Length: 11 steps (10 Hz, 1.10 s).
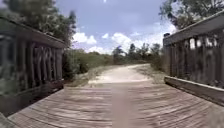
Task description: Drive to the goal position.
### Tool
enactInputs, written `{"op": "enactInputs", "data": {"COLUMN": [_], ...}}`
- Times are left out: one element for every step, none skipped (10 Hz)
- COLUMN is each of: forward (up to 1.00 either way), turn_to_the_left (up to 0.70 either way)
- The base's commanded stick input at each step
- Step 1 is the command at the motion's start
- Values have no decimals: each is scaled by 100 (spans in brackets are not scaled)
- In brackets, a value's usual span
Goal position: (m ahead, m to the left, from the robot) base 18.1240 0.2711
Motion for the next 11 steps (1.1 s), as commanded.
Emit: {"op": "enactInputs", "data": {"forward": [50,50,50,50,50,50,50,50,50,50,50], "turn_to_the_left": [1,1,1,1,1,1,1,1,1,1,1]}}
